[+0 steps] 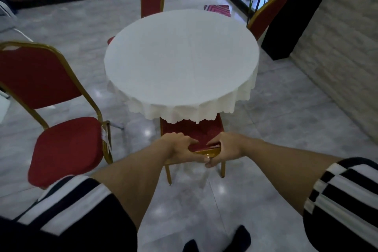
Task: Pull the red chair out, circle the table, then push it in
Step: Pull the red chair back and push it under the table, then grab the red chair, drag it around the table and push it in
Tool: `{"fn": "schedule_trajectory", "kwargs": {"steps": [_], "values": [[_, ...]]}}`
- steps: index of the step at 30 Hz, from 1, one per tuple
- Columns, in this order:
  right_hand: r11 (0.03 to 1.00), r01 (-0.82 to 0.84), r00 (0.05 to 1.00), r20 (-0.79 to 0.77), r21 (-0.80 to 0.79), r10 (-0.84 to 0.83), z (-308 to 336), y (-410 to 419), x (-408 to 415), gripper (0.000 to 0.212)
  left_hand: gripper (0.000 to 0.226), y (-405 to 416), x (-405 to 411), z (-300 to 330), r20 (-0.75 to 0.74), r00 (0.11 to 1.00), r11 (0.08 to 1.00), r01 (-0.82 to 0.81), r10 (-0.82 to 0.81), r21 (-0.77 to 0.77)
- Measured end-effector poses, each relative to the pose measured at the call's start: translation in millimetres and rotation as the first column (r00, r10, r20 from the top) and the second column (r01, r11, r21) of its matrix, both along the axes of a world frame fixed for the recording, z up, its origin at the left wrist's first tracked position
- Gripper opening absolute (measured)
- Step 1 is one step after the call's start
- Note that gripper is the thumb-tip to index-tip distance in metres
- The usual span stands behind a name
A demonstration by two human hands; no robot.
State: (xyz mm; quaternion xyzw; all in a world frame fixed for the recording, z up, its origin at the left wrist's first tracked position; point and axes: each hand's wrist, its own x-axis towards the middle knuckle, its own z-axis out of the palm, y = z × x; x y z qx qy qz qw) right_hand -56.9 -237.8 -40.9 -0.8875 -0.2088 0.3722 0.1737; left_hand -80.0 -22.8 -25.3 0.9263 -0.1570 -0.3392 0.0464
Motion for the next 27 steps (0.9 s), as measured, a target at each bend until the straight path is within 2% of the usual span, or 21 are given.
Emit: {"fn": "schedule_trajectory", "kwargs": {"steps": [3,7,12,15,16,20,24,27], "values": [[0.994,0.098,0.995,-0.033,0.037,-0.097,23.5,-30.3,13.0,0.078,0.099,-20.9,26.5,23.7,0.042,0.998,0.996,-0.041,0.044,-0.074],[0.974,0.228,0.972,0.053,0.013,-0.228,52.5,-83.9,39.3,0.116,0.093,-67.4,68.1,45.5,0.200,0.978,0.997,-0.049,0.060,-0.058],[0.944,0.329,0.926,0.191,0.013,-0.325,83.6,-160.7,66.4,0.107,0.081,-150.6,106.0,63.5,0.276,0.961,0.999,-0.007,0.016,-0.033],[0.941,0.339,0.907,0.265,0.001,-0.327,107.7,-206.7,78.2,0.087,0.081,-200.8,129.2,76.2,0.320,0.947,1.000,0.020,-0.013,-0.017],[0.936,0.351,0.901,0.279,-0.019,-0.332,113.7,-225.8,82.5,0.087,0.080,-221.8,135.9,81.7,0.339,0.941,0.999,0.028,-0.020,-0.018],[0.897,0.439,0.859,0.318,-0.054,-0.401,118.8,-286.6,104.0,0.107,0.082,-282.5,162.9,98.9,0.371,0.928,0.998,0.044,-0.028,-0.034],[0.888,0.458,0.837,0.350,-0.030,-0.420,129.1,-337.4,131.9,0.110,0.086,-334.5,197.5,112.6,0.378,0.925,0.997,0.060,-0.042,-0.037],[0.866,0.499,0.815,0.365,-0.047,-0.450,134.8,-371.1,168.8,0.123,0.085,-372.8,232.0,115.4,0.373,0.925,0.995,0.096,-0.073,-0.042]]}}
